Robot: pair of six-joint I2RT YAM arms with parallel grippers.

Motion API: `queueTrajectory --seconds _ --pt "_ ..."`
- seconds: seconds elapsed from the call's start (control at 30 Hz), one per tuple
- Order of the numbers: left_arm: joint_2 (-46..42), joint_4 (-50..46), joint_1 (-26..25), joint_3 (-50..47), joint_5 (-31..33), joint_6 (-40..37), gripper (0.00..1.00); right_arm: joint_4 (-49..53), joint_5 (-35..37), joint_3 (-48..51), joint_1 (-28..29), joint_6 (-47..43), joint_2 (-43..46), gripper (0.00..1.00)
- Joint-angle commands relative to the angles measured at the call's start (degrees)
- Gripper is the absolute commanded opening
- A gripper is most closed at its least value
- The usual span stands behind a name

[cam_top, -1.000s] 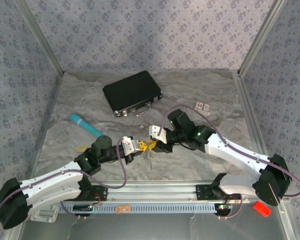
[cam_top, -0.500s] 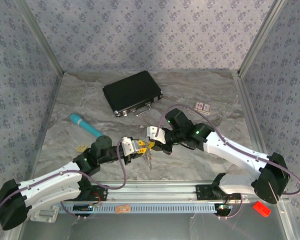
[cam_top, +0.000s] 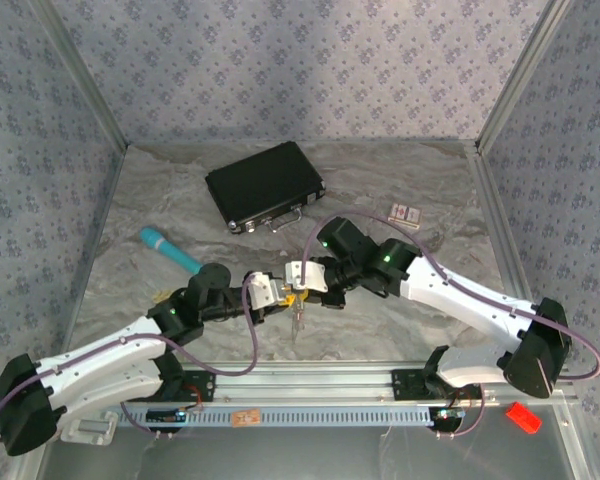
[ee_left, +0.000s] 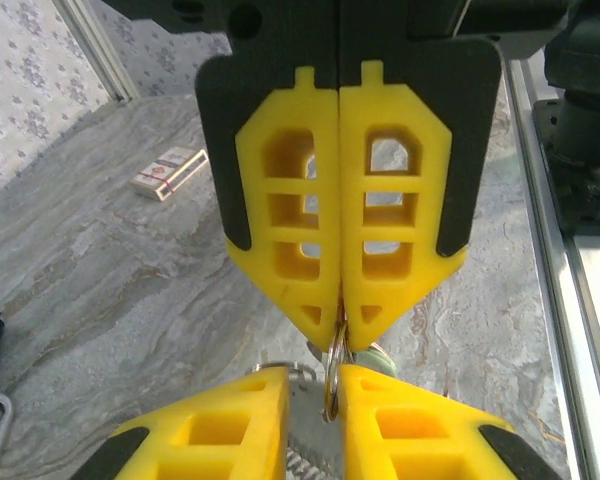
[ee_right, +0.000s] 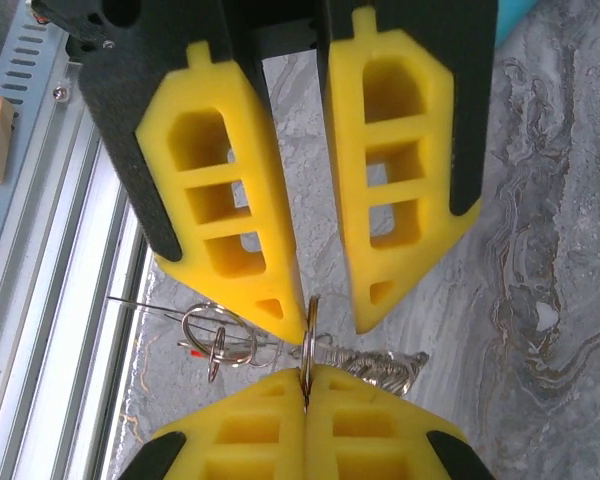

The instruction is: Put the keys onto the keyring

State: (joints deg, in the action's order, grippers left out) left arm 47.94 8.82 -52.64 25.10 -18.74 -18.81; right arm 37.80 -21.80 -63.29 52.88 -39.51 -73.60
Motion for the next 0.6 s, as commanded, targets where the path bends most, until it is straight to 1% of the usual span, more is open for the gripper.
queueTrajectory --seconds 0.0,0.13,0.17,0.2,0.27,0.3,0.33,0.43,0.57 --pt "0.1 -0.8 -0.3 1.9 -1.1 -1.2 0.14 0.6 -0.3 -2.1 0.6 -0.6 -0.1 0.00" --pt "0.1 -1.0 -0.3 1.9 -1.5 -1.7 0.00 -0.2 -0.8 -1.4 0.6 0.4 0.5 0.00" --pt "0.0 -0.8 -0.3 1.8 -1.5 -1.7 0.00 -1.2 -0.8 -0.7 0.3 1.0 1.0 0.00" --pt "-0.2 -0.5 -0.3 1.6 -1.5 -1.6 0.00 -2.9 -1.1 0.6 -0.2 2.0 2.1 0.04" --pt "-0.8 1.8 -0.3 0.5 -1.6 -0.7 0.00 -7.3 -2.8 3.9 -1.8 4.3 4.6 0.20" --pt "-1.1 4.1 -0.3 -0.5 -1.6 0.2 0.00 -9.6 -4.3 5.7 -2.9 5.9 5.7 0.25" --pt "-1.3 6.7 -0.3 -1.7 -1.8 1.3 0.00 -11.5 -5.7 7.4 -3.7 7.2 6.6 0.27" --pt "-1.4 12.5 -0.3 -4.1 -2.3 4.0 0.00 -14.9 -7.3 10.3 -4.5 9.7 7.6 0.31" --pt "-1.4 16.5 -0.3 -5.9 -2.4 5.5 0.00 -17.8 -8.2 12.1 -4.7 11.3 7.6 0.32"
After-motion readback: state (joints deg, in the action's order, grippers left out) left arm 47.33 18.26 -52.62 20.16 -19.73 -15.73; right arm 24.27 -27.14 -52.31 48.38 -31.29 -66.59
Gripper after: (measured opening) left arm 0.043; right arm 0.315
